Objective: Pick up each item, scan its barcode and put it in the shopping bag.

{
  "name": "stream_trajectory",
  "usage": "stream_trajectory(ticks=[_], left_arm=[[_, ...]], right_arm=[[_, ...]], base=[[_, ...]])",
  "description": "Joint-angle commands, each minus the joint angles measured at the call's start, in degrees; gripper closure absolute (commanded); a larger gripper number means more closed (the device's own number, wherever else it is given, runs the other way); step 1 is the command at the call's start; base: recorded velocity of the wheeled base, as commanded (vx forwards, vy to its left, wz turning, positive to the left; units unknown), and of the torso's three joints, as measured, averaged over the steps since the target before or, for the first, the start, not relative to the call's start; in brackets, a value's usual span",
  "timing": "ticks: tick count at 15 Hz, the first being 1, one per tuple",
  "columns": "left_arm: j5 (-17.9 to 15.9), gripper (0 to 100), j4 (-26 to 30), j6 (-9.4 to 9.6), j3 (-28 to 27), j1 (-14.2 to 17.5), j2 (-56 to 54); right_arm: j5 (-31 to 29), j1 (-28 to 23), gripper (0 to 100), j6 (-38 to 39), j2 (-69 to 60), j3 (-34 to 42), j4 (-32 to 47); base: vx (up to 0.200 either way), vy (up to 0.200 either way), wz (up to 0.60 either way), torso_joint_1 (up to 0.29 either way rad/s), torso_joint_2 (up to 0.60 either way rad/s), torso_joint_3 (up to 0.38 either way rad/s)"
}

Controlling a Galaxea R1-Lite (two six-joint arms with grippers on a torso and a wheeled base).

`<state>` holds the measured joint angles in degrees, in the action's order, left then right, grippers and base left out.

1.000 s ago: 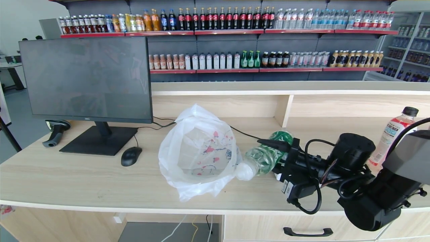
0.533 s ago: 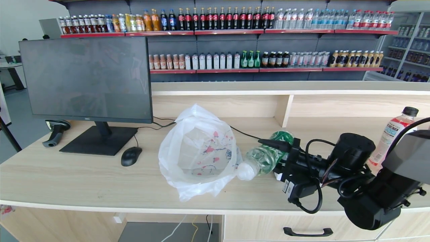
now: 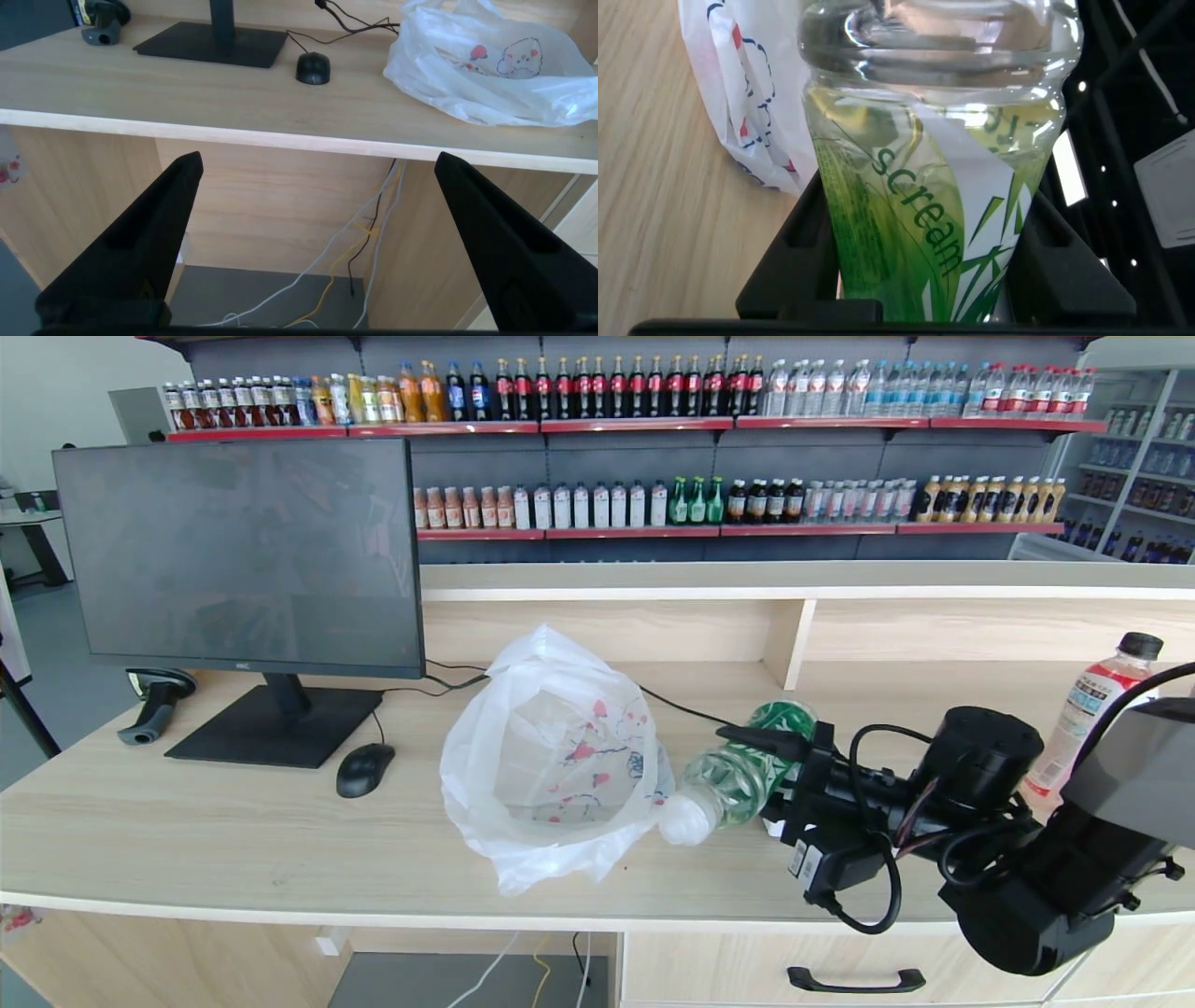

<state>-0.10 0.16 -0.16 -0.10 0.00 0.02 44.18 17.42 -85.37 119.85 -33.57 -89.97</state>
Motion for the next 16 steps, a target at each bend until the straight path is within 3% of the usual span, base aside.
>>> stream_trajectory(ticks=[1, 6, 9, 12, 14, 16], left_arm=[[0.0, 0, 0.0, -0.02, 0.0, 0.0, 0.0], [0.0, 0, 0.0, -0.02, 0.0, 0.0, 0.0], [0.0, 0, 0.0, -0.02, 0.0, 0.0, 0.0], [0.0, 0, 0.0, -0.02, 0.0, 0.0, 0.0], [0.0, 0, 0.0, -0.02, 0.0, 0.0, 0.0], [0.0, 0, 0.0, -0.02, 0.0, 0.0, 0.0]], right_arm=[[0.2, 0.2, 100, 0.0, -1.1, 0.4, 0.0], [0.8, 0.4, 100, 1.0, -8.1, 3.9, 0.0], [0.6, 2.5, 100, 7.3, -14.2, 2.7, 0.0], [-2.2, 7.2, 100, 12.7, -17.7, 1.6, 0.0], [-8.5, 14.3, 100, 21.9, -19.0, -0.6, 0.0], [-11.6, 16.5, 100, 27.5, -20.2, -2.1, 0.0]], base=[[0.0, 0.0, 0.0, 0.0, 0.0, 0.0], [0.0, 0.0, 0.0, 0.0, 0.0, 0.0], [0.0, 0.0, 0.0, 0.0, 0.0, 0.0], [0.0, 0.0, 0.0, 0.0, 0.0, 0.0], [0.0, 0.0, 0.0, 0.0, 0.0, 0.0], [0.0, 0.0, 0.0, 0.0, 0.0, 0.0]])
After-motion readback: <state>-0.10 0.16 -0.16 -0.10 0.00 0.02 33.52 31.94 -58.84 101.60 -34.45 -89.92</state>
